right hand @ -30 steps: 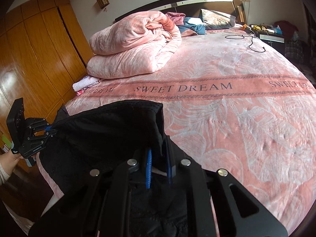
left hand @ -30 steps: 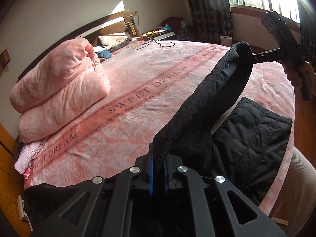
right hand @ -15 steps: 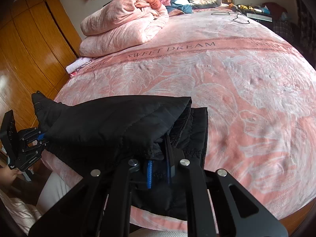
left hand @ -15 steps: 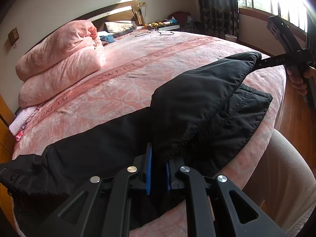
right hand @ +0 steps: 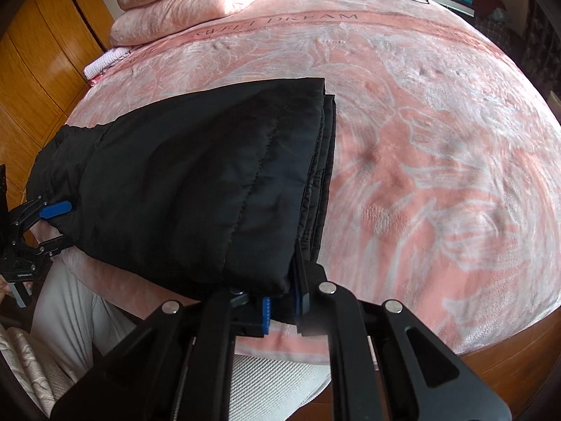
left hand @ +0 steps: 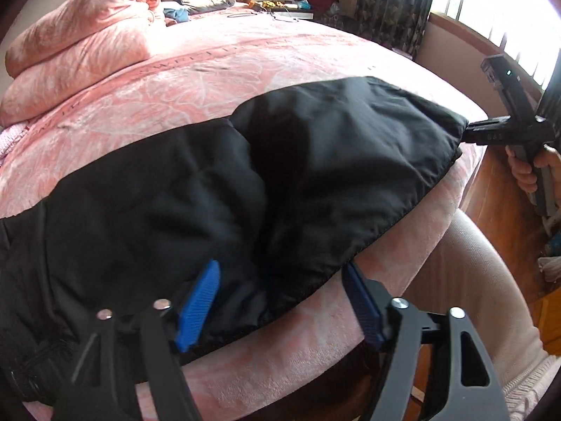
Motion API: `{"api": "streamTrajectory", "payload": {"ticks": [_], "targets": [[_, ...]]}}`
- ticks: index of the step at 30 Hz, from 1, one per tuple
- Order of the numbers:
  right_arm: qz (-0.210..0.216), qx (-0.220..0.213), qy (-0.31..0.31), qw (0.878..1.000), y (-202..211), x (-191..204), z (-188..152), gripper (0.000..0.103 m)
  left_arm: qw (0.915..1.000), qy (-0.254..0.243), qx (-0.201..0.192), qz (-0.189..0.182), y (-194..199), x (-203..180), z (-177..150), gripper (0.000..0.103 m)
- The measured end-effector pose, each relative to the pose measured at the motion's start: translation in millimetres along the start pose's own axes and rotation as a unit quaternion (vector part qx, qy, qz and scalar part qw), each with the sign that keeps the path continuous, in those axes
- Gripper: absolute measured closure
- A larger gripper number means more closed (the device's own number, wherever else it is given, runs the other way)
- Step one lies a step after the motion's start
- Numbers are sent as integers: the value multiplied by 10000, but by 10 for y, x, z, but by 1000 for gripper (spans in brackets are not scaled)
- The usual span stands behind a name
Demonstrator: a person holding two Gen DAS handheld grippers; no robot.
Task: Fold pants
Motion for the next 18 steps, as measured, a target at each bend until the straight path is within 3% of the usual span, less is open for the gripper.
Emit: {"api": "streamTrajectory", "payload": {"ticks": [1, 3, 7, 12, 15, 18], "targets": [[-129, 24, 12, 9999, 25, -16, 1, 68, 9999, 96, -34, -100, 72, 27, -1, 27], [-405, -1, 125, 9991, 121, -48, -1, 54, 9996, 242, -127, -70, 224, 121, 0, 27], [-664, -135, 95, 9977, 414, -141, 41, 56, 9955, 843, -360, 223, 507, 507, 100, 21], [-486, -737, 42, 9961, 761, 34, 351, 55, 9821, 1640, -647, 655, 666, 1246, 436, 21], [-129, -930, 243, 9953, 759, 361, 637, 54, 9760, 1727, -642, 1164, 774, 1628, 598, 23], [827, -918, 345, 9917, 554, 867, 974, 54, 9657, 2196, -870, 1083, 989, 1929, 584, 22]]}}
Point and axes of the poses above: each gripper's, at about its wrist camera, not at the fingertips, and y roughly against the way its jaws point, x to its left, z to its top, the point moved 2 cm from there along -y, roughly the way its jaws point, and after that the axes turned 11 degrees about -x, right-handed, at the moved point
